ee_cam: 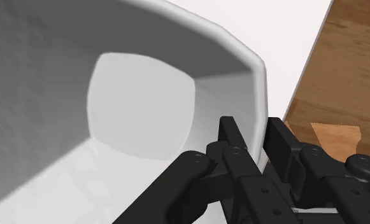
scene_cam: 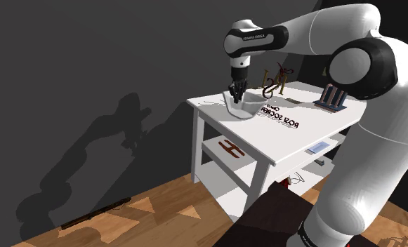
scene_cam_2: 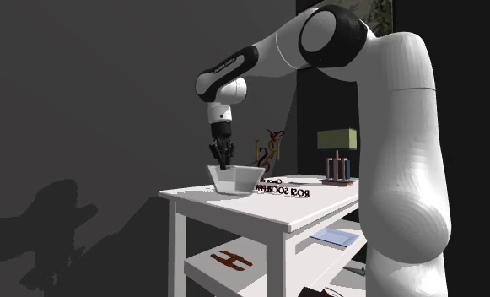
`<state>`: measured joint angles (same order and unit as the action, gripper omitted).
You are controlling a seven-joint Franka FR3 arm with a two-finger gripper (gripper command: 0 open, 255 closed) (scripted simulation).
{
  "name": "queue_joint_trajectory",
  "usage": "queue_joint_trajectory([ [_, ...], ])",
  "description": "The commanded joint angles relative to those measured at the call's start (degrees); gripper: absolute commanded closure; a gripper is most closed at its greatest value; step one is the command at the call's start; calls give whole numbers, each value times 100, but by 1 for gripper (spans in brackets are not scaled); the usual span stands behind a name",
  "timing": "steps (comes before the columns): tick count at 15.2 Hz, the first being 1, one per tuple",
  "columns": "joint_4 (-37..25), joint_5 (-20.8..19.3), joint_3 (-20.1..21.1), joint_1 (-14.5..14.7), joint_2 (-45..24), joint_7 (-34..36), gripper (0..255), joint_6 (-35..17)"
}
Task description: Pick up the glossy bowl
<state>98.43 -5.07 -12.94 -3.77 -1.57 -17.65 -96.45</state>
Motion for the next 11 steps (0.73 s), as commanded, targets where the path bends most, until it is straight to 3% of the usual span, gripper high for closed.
queue_joint_trajectory([
  [1, -160, 4, 3, 3, -6, -10, 255, 153],
  [11, -1106, 36, -4, -5, -147, -95, 255, 958],
])
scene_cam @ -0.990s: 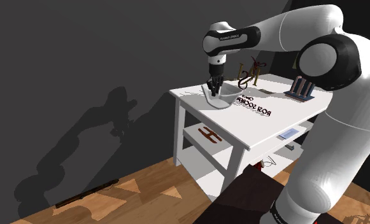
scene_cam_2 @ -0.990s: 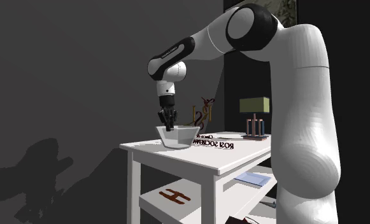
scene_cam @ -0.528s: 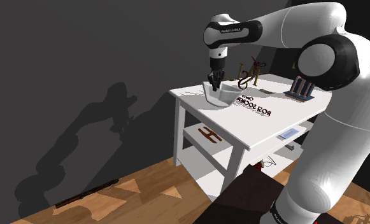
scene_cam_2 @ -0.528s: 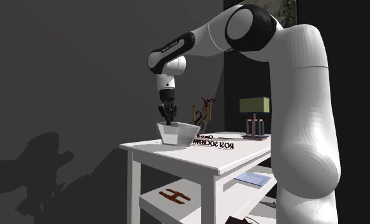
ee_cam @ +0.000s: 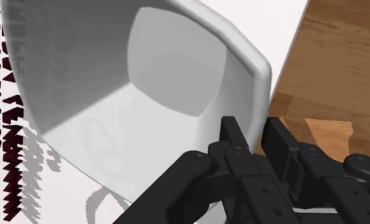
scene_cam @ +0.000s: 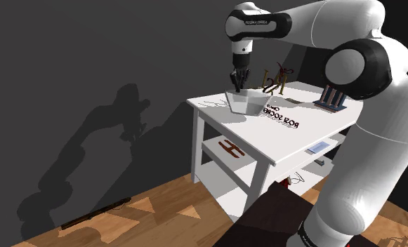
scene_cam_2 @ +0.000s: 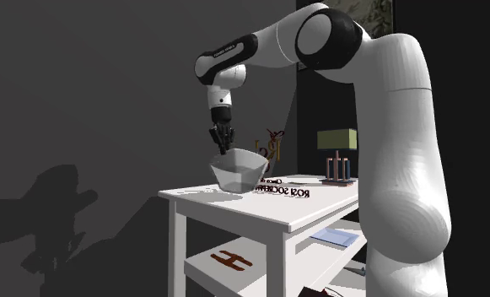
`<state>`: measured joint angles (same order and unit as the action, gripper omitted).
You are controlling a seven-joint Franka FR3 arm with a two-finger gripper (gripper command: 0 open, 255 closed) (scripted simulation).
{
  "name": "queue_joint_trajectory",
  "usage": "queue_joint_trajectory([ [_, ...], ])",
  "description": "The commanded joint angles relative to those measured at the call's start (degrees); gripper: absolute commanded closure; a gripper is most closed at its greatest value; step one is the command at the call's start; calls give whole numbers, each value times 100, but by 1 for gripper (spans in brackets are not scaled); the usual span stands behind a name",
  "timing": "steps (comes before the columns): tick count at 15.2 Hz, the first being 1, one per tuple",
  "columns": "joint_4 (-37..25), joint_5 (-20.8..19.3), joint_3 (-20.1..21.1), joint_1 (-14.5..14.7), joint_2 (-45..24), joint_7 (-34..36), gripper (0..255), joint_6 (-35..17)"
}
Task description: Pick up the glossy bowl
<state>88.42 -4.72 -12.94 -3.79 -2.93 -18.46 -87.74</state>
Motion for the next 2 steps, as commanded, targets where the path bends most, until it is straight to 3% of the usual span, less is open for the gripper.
queue_joint_trajectory([
  [1, -120, 2, -3, -4, -13, -15, 255, 100],
  [2, -121, 2, -3, -4, -14, -15, 255, 100],
])
